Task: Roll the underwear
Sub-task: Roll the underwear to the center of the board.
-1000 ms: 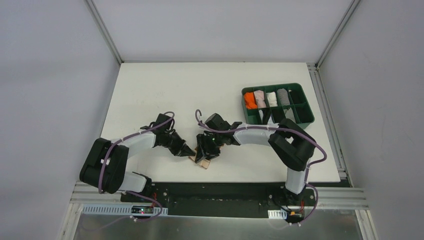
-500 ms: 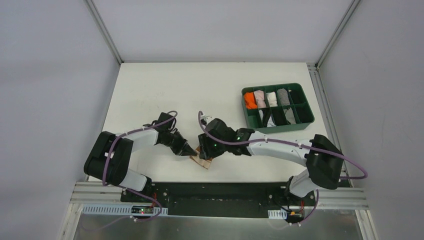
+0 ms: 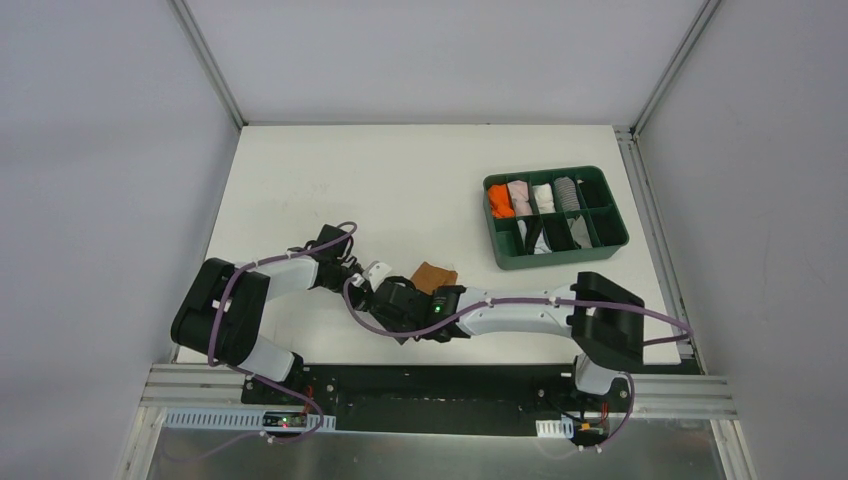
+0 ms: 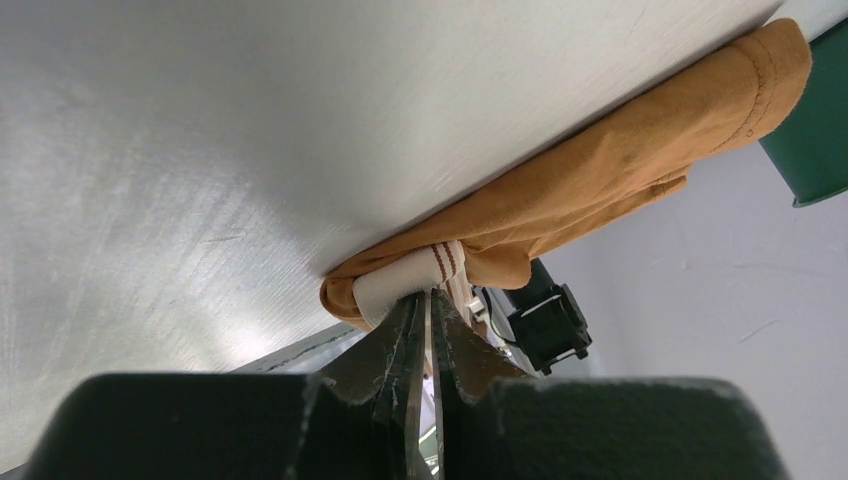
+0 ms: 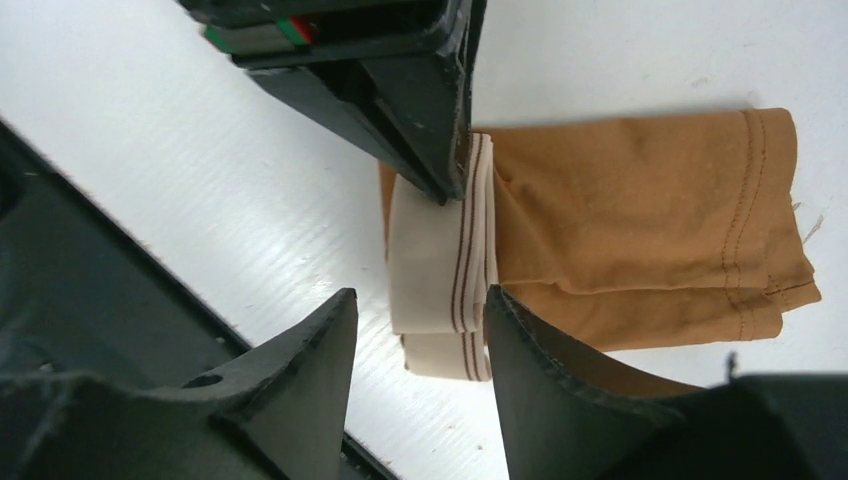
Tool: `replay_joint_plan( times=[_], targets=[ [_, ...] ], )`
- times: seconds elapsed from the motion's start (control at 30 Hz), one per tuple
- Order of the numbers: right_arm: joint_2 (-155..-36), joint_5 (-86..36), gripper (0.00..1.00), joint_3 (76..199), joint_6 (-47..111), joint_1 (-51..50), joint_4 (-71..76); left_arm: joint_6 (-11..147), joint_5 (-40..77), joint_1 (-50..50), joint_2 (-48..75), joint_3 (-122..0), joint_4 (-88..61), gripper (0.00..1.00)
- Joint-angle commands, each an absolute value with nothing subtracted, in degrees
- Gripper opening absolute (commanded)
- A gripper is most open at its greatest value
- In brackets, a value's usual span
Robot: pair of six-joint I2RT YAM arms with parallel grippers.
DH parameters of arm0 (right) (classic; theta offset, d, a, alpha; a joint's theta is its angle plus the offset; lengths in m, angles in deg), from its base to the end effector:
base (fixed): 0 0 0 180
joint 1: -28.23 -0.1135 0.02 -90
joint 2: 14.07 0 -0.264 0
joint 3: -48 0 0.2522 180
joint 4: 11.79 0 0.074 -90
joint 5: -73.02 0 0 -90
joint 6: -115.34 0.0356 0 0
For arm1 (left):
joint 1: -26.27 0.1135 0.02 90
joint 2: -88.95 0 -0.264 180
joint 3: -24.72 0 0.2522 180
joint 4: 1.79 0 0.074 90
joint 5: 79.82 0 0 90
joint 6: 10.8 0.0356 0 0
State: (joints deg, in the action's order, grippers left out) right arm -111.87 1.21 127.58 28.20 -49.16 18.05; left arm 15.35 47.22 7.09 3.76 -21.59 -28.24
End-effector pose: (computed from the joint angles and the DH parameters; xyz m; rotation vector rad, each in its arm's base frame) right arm 0.0911 0.3562 0.2160 -1.3198 1.9749 0.2954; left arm 0.2167 -0.0981 0.1252 0.8788 -2.6814 1.1138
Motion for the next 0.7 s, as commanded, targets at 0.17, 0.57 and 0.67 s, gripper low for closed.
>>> replay_joint_plan(
  times=[0.17, 0.57, 0.67],
  targets=[
    [-118.16, 5.9, 0.53, 126.83, 24.51, -49.12, 13.16, 17.37, 40.47, 6.06, 0.79, -20.74, -31.1, 0.11],
    [-110.4, 11.86, 0.6, 124.7, 30.39, -49.95, 12.21, 17.66, 40.66, 6.1, 0.37, -21.03, -31.1, 0.12],
    [-108.06, 11.35, 0.61, 125.39, 30.69, -50.53, 11.9, 17.72, 40.55, 6.04, 0.35, -20.91, -31.1, 0.12]
  ],
)
